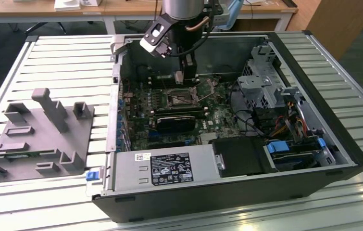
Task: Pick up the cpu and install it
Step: 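Place the cpu into insertion slot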
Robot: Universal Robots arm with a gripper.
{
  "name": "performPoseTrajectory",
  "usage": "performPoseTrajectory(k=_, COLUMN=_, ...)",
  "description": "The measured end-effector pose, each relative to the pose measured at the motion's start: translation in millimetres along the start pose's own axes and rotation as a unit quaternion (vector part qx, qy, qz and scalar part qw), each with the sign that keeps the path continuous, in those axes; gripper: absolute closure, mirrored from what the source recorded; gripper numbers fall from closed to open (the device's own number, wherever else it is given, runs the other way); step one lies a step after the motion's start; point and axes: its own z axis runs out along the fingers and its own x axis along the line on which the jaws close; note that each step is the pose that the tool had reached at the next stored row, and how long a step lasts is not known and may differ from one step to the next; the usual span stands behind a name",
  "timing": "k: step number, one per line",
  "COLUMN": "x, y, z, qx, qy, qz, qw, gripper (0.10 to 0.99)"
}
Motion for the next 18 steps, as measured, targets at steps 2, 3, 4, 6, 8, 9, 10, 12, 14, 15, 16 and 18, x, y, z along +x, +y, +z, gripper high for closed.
performPoseTrajectory(k=2, x=0.8, y=0.1, z=2.6, qx=0.0003, qy=-0.0001, qz=0.0, qw=1.0, gripper=0.549)
performPoseTrajectory(k=3, x=1.2, y=0.0, z=3.8, qx=0.0004, qy=-0.0001, qz=0.0, qw=1.0, gripper=0.549)
performPoseTrajectory(k=4, x=1.3, y=-0.1, z=4.9, qx=0.0004, qy=0.0, qz=0.0, qw=1.0, gripper=0.549)
performPoseTrajectory(k=6, x=1.4, y=-0.2, z=6.6, qx=0.0004, qy=0.0, qz=0.0, qw=1.0, gripper=0.549)
performPoseTrajectory(k=8, x=1.4, y=-0.4, z=8.1, qx=0.0004, qy=0.0, qz=0.0, qw=1.0, gripper=0.549)
performPoseTrajectory(k=9, x=1.3, y=-0.4, z=8.7, qx=0.0004, qy=0.0, qz=0.0, qw=1.0, gripper=0.549)
performPoseTrajectory(k=10, x=1.3, y=-0.5, z=9.3, qx=0.0004, qy=0.0, qz=0.0, qw=1.0, gripper=0.549)
performPoseTrajectory(k=12, x=1.3, y=-0.6, z=10.4, qx=0.0004, qy=-0.0001, qz=0.0, qw=1.0, gripper=0.549)
performPoseTrajectory(k=14, x=1.2, y=-0.7, z=11.2, qx=0.0004, qy=-0.0001, qz=0.0, qw=1.0, gripper=0.549)
performPoseTrajectory(k=15, x=1.2, y=-0.7, z=11.6, qx=0.0004, qy=-0.0001, qz=0.0, qw=1.0, gripper=0.549)
performPoseTrajectory(k=16, x=1.2, y=-0.8, z=12.0, qx=0.0004, qy=-0.0001, qz=0.0, qw=1.0, gripper=0.549)
performPoseTrajectory(k=18, x=1.1, y=-0.9, z=13.1, qx=0.0004, qy=-0.0001, qz=0.0, qw=1.0, gripper=0.549)
